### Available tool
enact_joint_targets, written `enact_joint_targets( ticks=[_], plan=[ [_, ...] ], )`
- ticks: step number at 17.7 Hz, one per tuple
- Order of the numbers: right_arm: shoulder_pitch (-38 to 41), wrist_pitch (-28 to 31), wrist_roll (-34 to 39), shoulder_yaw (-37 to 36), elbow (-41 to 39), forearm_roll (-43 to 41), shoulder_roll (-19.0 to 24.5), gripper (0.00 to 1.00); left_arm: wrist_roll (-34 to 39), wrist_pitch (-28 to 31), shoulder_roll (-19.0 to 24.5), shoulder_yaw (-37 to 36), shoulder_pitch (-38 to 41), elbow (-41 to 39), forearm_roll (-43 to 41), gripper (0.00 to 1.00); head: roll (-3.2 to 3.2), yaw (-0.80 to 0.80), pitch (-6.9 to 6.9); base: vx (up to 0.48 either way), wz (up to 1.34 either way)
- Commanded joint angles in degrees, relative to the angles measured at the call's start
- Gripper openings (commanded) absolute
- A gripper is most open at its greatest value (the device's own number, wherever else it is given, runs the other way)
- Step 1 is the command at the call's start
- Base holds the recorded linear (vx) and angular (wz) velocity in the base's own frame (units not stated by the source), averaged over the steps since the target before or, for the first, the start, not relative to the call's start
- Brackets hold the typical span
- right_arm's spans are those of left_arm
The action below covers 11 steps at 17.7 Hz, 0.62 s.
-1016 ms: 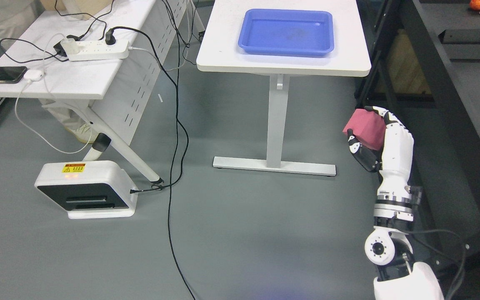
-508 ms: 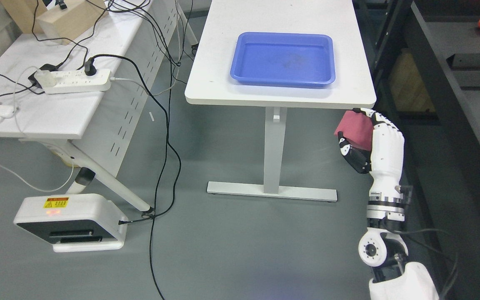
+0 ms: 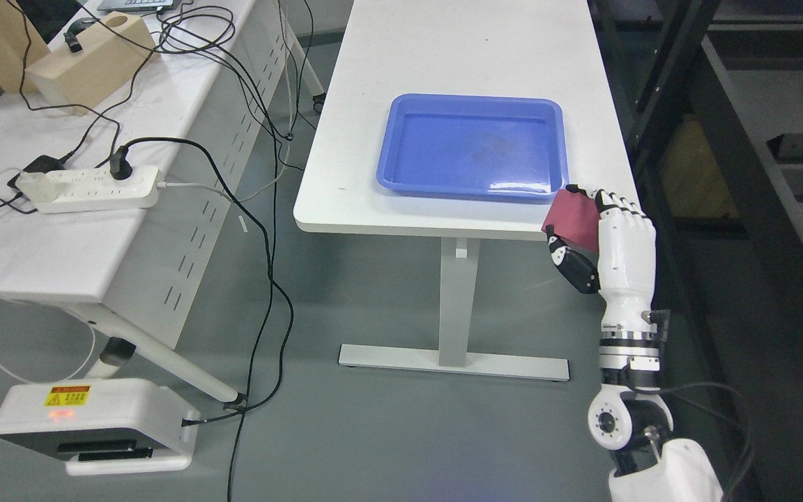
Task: Pick pink block from left shelf to tray
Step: 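Turn toward the white table carrying the cube to the blue tray, then lower the pink cube into the blue tray with the right hand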
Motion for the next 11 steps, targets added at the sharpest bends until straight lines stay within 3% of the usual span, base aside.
enact_joint_targets(
  ticks=[1,11],
  plan=[
    [1.4,-0.3,-0.1,2.6,0.0,1.0,-1.0,0.03,0.0,0.0,1.0,0.0,-1.1,-1.0,0.0,1.00,0.00,0.00,0.00,0.237,0.00],
    [3.1,-2.6,-0.1,9.9,0.0,8.9,-1.0,0.03,0.0,0.0,1.0,0.0,-1.1,-1.0,0.0,1.00,0.00,0.00,0.00,0.231,0.00]
  ],
)
